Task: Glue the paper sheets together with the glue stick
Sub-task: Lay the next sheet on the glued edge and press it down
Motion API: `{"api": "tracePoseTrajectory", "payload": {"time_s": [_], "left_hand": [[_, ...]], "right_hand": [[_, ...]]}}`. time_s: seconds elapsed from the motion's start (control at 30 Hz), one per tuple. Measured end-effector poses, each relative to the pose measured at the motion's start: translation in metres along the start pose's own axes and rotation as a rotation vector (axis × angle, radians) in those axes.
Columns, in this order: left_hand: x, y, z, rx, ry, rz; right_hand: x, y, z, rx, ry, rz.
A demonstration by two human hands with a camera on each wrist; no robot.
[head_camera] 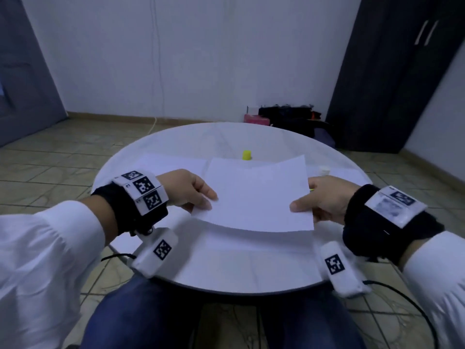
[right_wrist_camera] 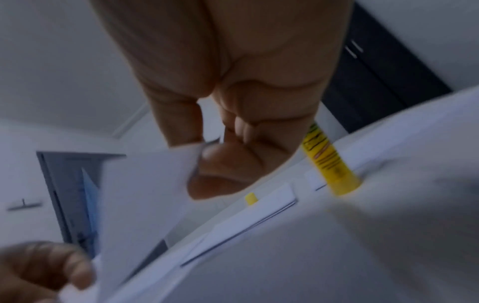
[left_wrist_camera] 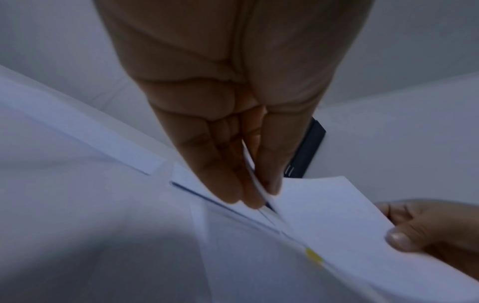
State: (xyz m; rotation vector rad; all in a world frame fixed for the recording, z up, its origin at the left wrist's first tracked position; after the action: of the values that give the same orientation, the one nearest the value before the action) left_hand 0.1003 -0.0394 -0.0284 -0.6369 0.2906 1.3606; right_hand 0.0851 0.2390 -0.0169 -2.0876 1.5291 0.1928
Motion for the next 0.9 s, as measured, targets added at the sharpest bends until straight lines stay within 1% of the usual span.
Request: {"api": "tracePoseTrajectory", "payload": {"time_s": [0.07,0.13,0.23,0.37,0.63,0.73,0.9], "left_hand": [[0.014,0.001,-0.001,-0.018,0.100,-0.043],[0.025,0.002,0.000,-0.031,0.169,-0.087],[0.038,0.002,0.003,-0.041,0.259,-0.140],[0.044,0.006,0.005,-0.062,0.340,-0.139],[0.045,0.013,0.001,-0.076,0.411,-0.166],[0.047,0.014,-0.003,-0.075,0.456,-0.174],[0.050,0.018,-0.009,-0.069,0.428,-0.204]], "right_hand": [[-0.008,-0.002,0.010,0.050,-0.152,0.089],[-0.012,-0.003,0.017,0.096,-0.262,0.119],[-0.009,-0.001,0.021,0.125,-0.421,0.102],[-0.006,0.005,0.026,0.135,-0.579,0.077],[-0.001,0.014,0.024,0.123,-0.694,0.086],[0.000,0.019,0.027,0.132,-0.732,0.059],[-0.002,0.025,0.034,0.149,-0.701,-0.001]]}}
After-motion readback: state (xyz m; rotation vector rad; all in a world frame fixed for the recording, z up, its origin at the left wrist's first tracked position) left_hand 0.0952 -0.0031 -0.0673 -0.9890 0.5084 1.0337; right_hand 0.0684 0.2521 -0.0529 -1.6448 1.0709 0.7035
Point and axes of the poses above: each hand's wrist, its own y-axis towards the middle knuckle, its own x-axis out of the palm, z = x × y, the point moved 4 cm from there along y, towards the middle knuckle, and after that the axes turned 1 degree about -z, right-handed, at the moved point
